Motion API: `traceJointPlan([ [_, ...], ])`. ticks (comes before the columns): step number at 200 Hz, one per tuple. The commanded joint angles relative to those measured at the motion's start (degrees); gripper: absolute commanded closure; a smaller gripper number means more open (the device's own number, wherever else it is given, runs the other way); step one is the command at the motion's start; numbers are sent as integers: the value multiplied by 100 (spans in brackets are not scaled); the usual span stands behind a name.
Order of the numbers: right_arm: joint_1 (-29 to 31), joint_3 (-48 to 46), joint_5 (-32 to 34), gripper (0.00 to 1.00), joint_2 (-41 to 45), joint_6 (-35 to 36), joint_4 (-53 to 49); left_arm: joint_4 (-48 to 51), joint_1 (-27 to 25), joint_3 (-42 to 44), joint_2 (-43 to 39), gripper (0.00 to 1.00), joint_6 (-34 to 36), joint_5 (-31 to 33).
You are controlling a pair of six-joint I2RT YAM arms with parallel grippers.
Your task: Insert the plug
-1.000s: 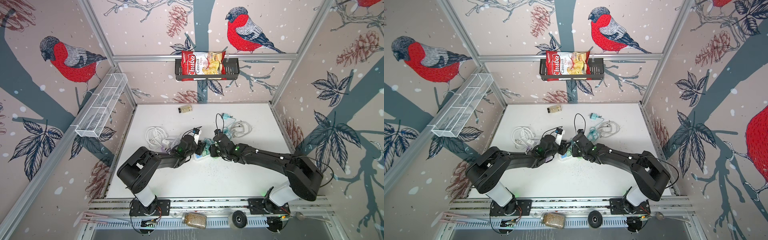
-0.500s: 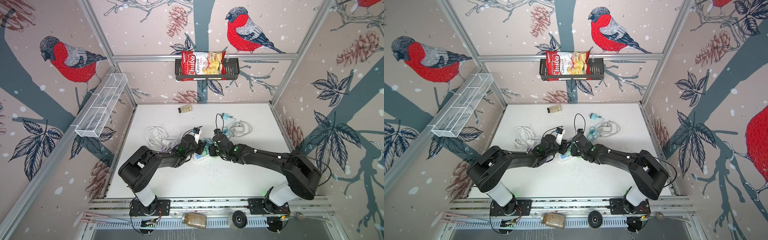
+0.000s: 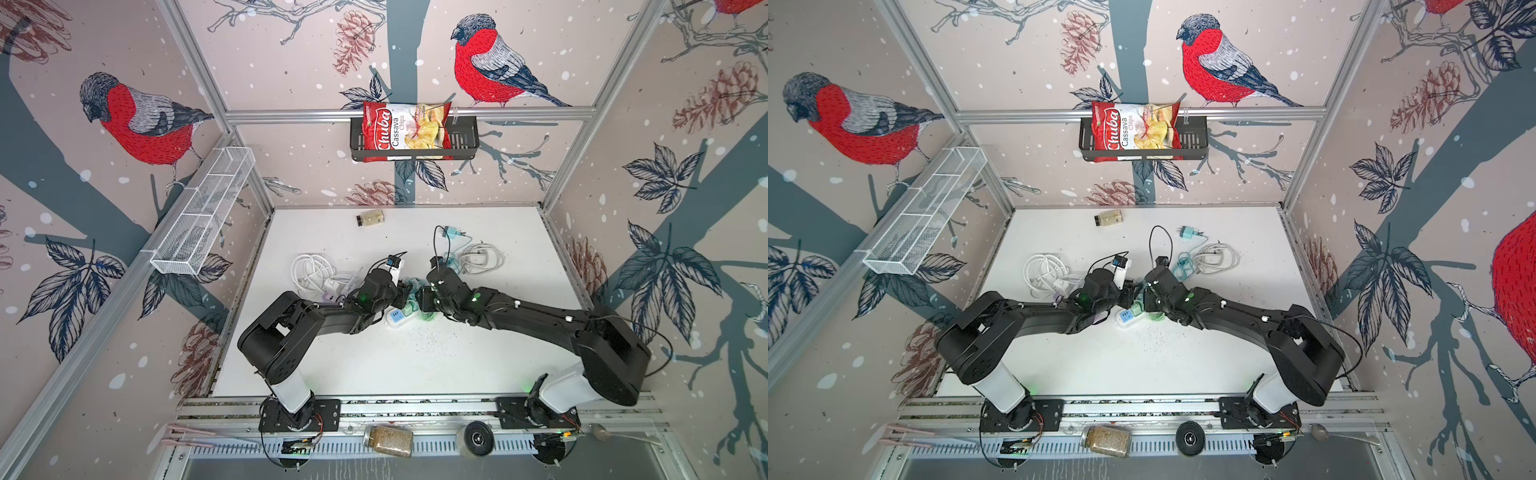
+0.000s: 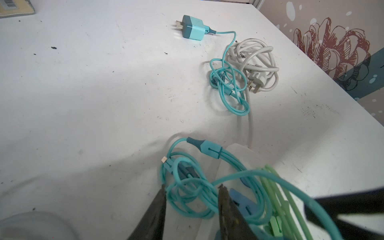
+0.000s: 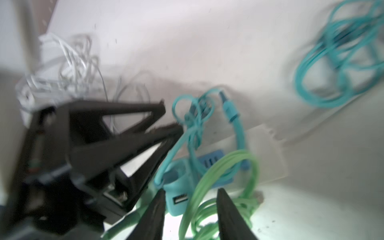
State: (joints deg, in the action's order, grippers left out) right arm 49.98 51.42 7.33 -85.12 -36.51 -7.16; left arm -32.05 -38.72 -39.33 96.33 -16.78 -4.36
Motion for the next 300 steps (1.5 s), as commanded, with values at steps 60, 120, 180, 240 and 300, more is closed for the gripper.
traceJointPlan([
  [60,-914,146,-115,43,337,427,-252,696,-11,-484,-119,54,285,263],
  [120,-2140,737,-143,44,-586,868,-40,1580,3,-933,-273,47,263,1450],
  [180,-2811,2792,-62,44,-2695,1209,-105,2258,217,-1259,-394,44,439,1985],
  [240,-3092,5042,-221,41,-4377,1476,-608,2527,659,-1128,-763,44,404,1778],
  [300,-3165,6132,-332,40,-5293,1366,-1165,2632,698,-862,-1058,45,320,1899],
])
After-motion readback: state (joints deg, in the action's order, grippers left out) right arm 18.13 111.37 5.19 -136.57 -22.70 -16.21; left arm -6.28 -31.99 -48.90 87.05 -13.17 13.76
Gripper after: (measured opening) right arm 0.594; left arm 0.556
